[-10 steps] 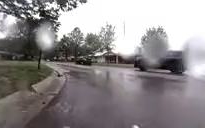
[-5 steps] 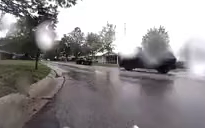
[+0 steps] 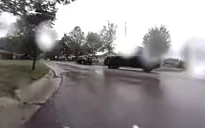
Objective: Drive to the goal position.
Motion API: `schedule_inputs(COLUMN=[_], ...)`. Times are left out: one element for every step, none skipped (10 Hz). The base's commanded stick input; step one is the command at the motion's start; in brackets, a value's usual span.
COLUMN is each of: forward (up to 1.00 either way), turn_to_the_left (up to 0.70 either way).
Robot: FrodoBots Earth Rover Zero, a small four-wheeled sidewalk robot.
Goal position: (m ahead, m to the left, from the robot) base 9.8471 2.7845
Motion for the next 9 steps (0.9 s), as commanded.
schedule_inputs(forward=[0.50, 0.50, 0.50, 0.50, 0.50, 0.50, 0.50, 0.50, 0.50], turn_to_the_left=[-0.01, -0.01, -0.01, -0.01, -0.01, -0.01, -0.01, -0.01, -0.01])
